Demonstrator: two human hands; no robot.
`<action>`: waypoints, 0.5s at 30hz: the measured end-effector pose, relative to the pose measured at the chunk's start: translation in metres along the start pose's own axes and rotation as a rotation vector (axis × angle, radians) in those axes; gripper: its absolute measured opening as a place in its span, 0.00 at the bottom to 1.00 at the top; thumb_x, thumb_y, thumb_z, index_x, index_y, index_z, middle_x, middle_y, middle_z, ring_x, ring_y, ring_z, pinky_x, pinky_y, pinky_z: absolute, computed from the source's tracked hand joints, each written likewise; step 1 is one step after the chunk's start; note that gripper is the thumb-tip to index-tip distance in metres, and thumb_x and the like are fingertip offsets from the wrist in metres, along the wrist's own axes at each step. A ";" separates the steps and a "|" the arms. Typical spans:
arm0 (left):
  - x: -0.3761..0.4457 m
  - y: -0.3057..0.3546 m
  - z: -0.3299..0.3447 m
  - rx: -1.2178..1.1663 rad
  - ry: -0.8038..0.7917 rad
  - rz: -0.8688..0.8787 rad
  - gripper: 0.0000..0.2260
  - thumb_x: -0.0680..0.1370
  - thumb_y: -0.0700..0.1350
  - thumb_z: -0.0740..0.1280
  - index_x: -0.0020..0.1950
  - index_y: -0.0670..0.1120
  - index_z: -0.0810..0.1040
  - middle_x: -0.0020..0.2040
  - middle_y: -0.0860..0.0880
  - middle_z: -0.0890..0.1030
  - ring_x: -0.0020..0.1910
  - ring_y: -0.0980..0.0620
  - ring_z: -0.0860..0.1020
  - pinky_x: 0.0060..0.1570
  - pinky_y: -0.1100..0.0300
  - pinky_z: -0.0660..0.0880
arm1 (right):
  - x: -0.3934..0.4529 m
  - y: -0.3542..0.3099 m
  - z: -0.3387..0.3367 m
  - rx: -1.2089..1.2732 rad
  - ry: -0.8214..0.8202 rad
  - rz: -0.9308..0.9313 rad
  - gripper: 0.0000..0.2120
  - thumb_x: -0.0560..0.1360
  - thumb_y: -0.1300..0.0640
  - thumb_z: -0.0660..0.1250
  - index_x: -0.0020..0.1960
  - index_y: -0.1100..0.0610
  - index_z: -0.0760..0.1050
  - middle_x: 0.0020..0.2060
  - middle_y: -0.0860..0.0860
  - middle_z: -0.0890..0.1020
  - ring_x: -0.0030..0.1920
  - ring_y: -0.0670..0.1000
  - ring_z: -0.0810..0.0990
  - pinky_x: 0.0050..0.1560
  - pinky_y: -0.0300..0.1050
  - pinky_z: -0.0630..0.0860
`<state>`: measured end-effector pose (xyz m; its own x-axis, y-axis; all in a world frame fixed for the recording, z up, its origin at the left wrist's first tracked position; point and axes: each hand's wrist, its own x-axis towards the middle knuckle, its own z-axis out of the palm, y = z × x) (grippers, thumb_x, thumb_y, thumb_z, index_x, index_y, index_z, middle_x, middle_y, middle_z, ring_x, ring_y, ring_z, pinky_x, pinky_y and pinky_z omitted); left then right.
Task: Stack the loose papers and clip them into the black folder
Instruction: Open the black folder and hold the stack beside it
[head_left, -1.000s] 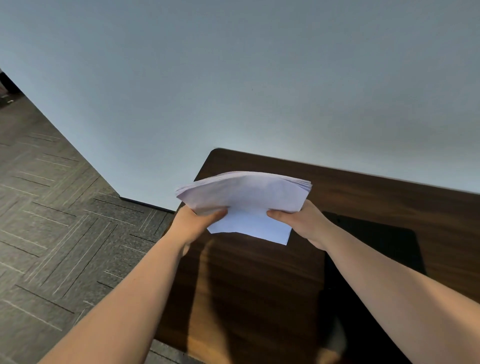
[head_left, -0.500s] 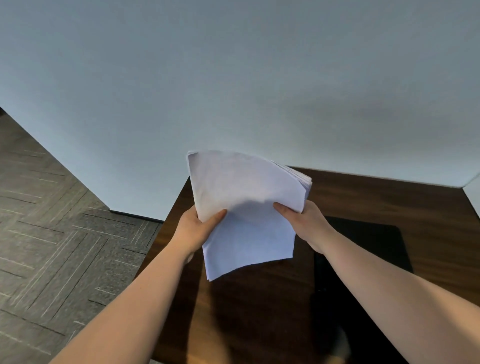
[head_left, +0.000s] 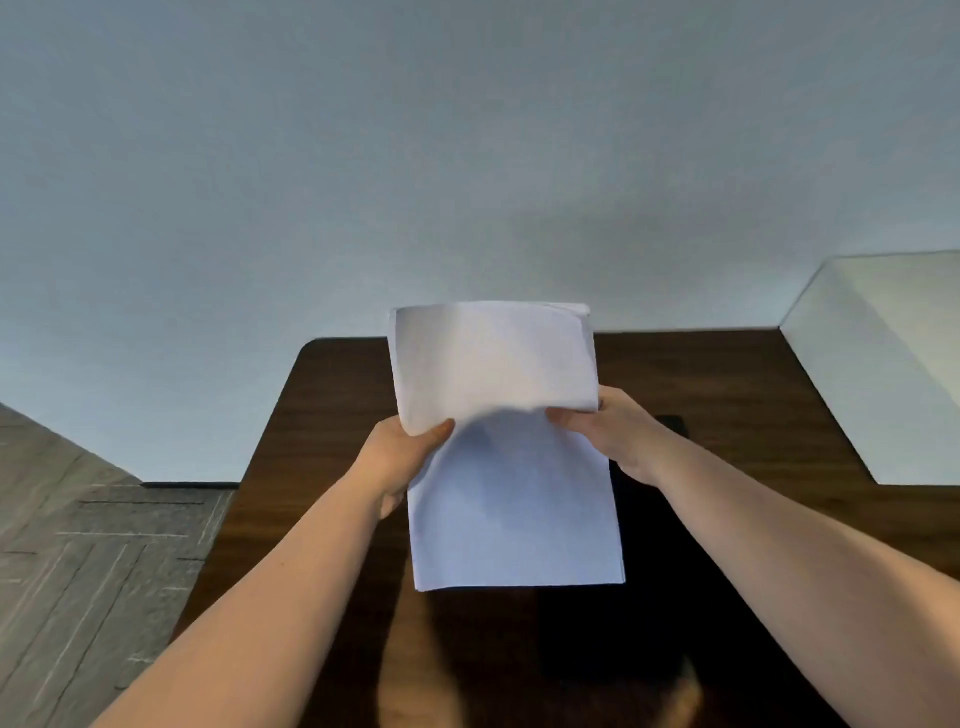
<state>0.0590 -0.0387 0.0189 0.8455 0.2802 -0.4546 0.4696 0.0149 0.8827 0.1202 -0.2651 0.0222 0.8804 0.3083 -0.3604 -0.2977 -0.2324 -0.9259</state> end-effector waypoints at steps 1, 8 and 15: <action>0.000 0.001 0.014 0.000 -0.025 -0.012 0.13 0.74 0.43 0.73 0.58 0.43 0.79 0.48 0.49 0.83 0.48 0.50 0.81 0.51 0.55 0.76 | -0.003 0.004 -0.013 0.002 0.021 0.009 0.08 0.73 0.62 0.69 0.44 0.49 0.80 0.49 0.51 0.83 0.51 0.52 0.80 0.57 0.48 0.75; 0.006 -0.028 0.119 0.387 -0.109 0.002 0.11 0.74 0.48 0.71 0.53 0.45 0.79 0.45 0.48 0.81 0.41 0.50 0.79 0.41 0.58 0.80 | -0.036 0.062 -0.113 -0.054 0.211 0.188 0.13 0.74 0.60 0.69 0.59 0.59 0.79 0.52 0.54 0.83 0.49 0.54 0.82 0.56 0.50 0.77; -0.013 -0.081 0.182 1.091 -0.166 0.144 0.19 0.77 0.50 0.66 0.67 0.46 0.72 0.63 0.47 0.76 0.60 0.47 0.76 0.54 0.55 0.75 | -0.076 0.127 -0.196 -0.022 0.400 0.362 0.19 0.73 0.63 0.70 0.63 0.65 0.75 0.55 0.59 0.81 0.52 0.60 0.81 0.58 0.54 0.76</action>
<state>0.0562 -0.2186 -0.0679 0.8951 0.0784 -0.4389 0.2673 -0.8822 0.3876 0.0879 -0.4984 -0.0460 0.7963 -0.1691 -0.5808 -0.6038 -0.2796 -0.7464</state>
